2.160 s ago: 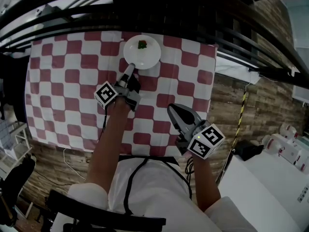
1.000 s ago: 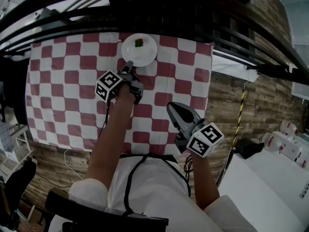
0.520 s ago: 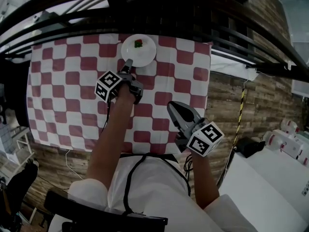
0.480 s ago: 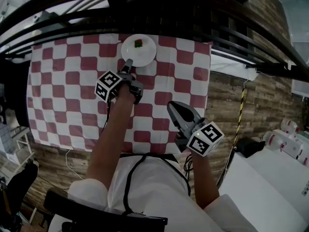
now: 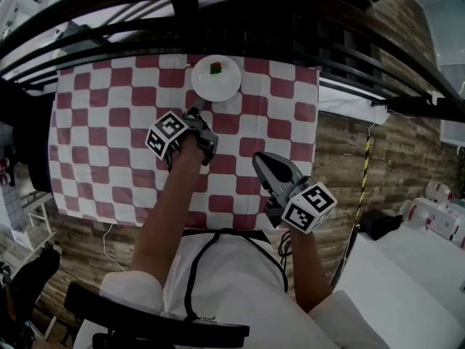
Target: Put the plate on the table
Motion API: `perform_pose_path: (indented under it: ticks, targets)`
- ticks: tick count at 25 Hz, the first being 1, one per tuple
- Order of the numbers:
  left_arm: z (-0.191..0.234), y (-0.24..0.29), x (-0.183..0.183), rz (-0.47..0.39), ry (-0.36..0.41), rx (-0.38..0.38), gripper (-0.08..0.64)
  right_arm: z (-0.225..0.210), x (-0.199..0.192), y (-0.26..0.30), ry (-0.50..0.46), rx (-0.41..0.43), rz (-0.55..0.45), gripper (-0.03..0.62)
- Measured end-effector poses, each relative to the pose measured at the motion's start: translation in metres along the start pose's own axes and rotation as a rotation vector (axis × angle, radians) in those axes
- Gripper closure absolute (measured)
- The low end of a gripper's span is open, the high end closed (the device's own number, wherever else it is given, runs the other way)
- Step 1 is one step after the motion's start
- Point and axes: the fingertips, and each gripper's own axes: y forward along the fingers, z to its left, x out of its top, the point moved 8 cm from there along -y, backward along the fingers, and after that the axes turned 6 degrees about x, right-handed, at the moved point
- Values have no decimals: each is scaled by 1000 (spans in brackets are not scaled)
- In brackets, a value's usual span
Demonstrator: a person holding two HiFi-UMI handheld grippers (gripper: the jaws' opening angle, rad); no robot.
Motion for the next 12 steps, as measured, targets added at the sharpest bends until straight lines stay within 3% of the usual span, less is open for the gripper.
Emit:
perform_pose_path:
  ticks: [5,12]
  targets:
    - [-7,-33,-2,35,48,-36,531,21,2,-1,-16,2,-14,584]
    - [-8,-99,-13,50,186,-138,552,55,-22,-13,-92,17,-104,584]
